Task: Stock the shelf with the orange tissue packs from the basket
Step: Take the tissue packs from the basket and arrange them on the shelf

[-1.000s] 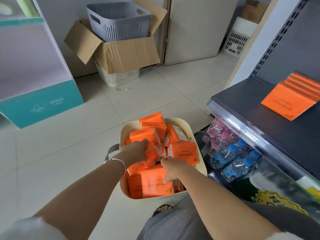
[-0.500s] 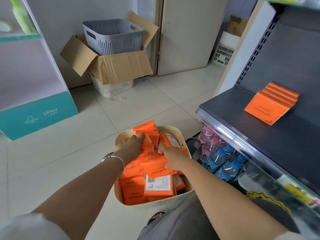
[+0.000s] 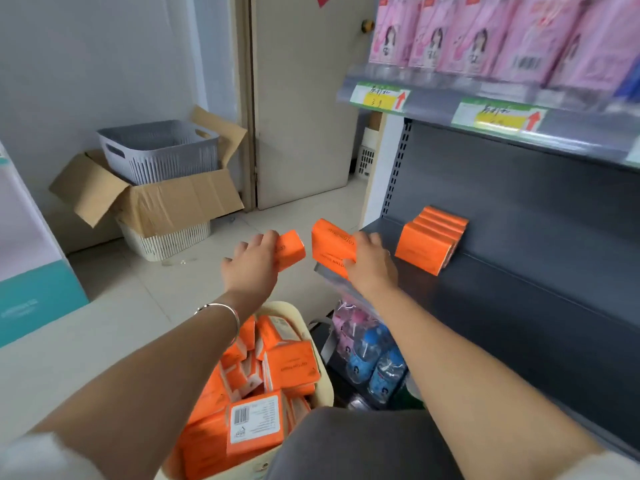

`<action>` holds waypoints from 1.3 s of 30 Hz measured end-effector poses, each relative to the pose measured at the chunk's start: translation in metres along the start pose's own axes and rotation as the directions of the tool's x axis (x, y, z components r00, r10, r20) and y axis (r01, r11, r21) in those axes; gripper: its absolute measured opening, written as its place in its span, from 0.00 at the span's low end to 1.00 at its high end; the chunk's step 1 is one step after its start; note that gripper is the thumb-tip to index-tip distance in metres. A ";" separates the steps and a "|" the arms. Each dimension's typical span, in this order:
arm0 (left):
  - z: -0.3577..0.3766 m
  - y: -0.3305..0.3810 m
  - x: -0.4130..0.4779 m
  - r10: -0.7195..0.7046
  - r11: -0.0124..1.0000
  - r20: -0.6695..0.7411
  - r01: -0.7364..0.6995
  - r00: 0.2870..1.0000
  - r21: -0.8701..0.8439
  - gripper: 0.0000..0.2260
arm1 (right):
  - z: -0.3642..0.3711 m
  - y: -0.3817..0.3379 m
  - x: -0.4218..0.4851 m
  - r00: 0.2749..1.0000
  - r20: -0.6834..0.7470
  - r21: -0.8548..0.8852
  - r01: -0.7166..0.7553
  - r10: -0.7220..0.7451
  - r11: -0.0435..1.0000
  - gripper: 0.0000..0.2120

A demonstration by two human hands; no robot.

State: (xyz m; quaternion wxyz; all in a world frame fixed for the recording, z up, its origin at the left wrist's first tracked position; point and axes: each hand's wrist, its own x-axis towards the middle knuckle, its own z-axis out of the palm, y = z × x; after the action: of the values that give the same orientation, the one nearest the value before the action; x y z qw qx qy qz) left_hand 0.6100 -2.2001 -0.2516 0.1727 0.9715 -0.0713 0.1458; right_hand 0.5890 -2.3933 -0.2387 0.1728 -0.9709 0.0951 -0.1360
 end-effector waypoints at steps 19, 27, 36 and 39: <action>0.069 0.144 0.078 0.444 0.896 0.149 -0.441 0.883 -0.059 0.20 | -0.010 0.163 0.062 0.974 -0.122 -0.094 -0.201 0.189 0.975 0.21; 0.085 0.170 0.104 0.545 0.836 0.274 -0.539 0.792 -0.103 0.24 | -0.010 0.176 0.069 0.967 -0.213 -0.154 -0.172 0.137 0.973 0.16; 0.121 0.202 0.094 0.443 0.896 0.285 -0.406 0.850 -0.181 0.27 | -0.015 0.179 0.047 0.987 -0.129 0.040 -0.090 0.094 0.995 0.30; 0.127 0.201 0.086 0.268 0.943 0.256 -0.199 0.929 -0.266 0.34 | -0.008 0.181 0.043 0.992 -0.120 -0.084 -0.040 0.030 0.996 0.25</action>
State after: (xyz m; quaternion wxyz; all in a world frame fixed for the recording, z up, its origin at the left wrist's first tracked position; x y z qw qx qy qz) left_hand 0.6868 -2.4399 -0.2762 0.2555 0.9394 -0.2284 0.0128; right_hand 0.6019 -2.5727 -0.2866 0.1271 -0.9658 0.1280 -0.1863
